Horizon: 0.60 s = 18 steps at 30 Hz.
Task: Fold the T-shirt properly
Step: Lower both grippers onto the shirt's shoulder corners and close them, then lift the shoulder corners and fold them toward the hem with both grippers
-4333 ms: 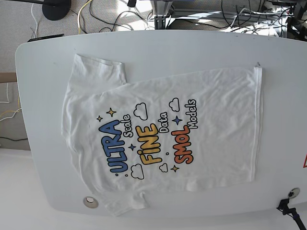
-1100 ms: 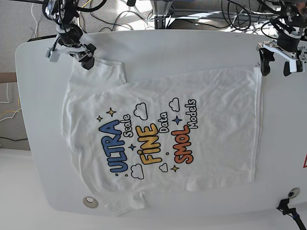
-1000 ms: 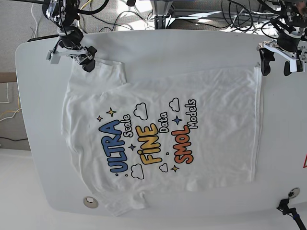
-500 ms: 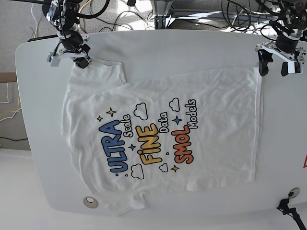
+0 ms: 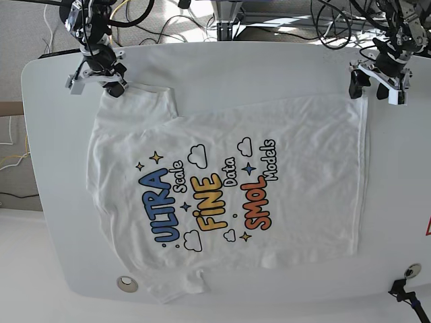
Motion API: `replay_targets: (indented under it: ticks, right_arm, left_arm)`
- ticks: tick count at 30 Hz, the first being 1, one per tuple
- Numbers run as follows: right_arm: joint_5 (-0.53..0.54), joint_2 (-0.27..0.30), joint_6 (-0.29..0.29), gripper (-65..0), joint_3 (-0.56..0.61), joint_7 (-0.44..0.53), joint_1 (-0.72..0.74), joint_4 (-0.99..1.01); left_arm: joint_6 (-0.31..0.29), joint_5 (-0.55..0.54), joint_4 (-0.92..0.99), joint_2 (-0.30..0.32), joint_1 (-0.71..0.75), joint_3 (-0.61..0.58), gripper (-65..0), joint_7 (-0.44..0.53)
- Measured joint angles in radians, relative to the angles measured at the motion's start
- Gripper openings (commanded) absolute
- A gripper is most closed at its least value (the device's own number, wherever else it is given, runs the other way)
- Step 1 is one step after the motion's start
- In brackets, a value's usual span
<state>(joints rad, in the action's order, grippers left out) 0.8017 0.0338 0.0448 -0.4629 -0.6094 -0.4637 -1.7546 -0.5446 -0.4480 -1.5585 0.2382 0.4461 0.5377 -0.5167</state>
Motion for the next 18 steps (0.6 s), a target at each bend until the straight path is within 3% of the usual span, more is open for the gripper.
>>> replay_targets:
  ticks: [7,13,18]
  right_arm:
    - [-0.001,0.000,0.000,-65.0,0.000,-0.001,0.000,0.000]
    - [-0.001,0.000,0.000,-65.0,0.000,-0.001,0.000,0.000]
    - [-0.001,0.000,0.000,-65.0,0.000,-0.001,-0.002,0.000]
  left_arm:
    - [-0.006,0.025,0.006,0.001,-0.013,-0.056,-17.8,0.032]
    - [-0.003,0.026,0.006,0.001,-0.019,-0.066,-43.0,0.031]
    - [-0.003,0.028,0.007,0.000,-0.023,-0.066,-53.2,0.018]
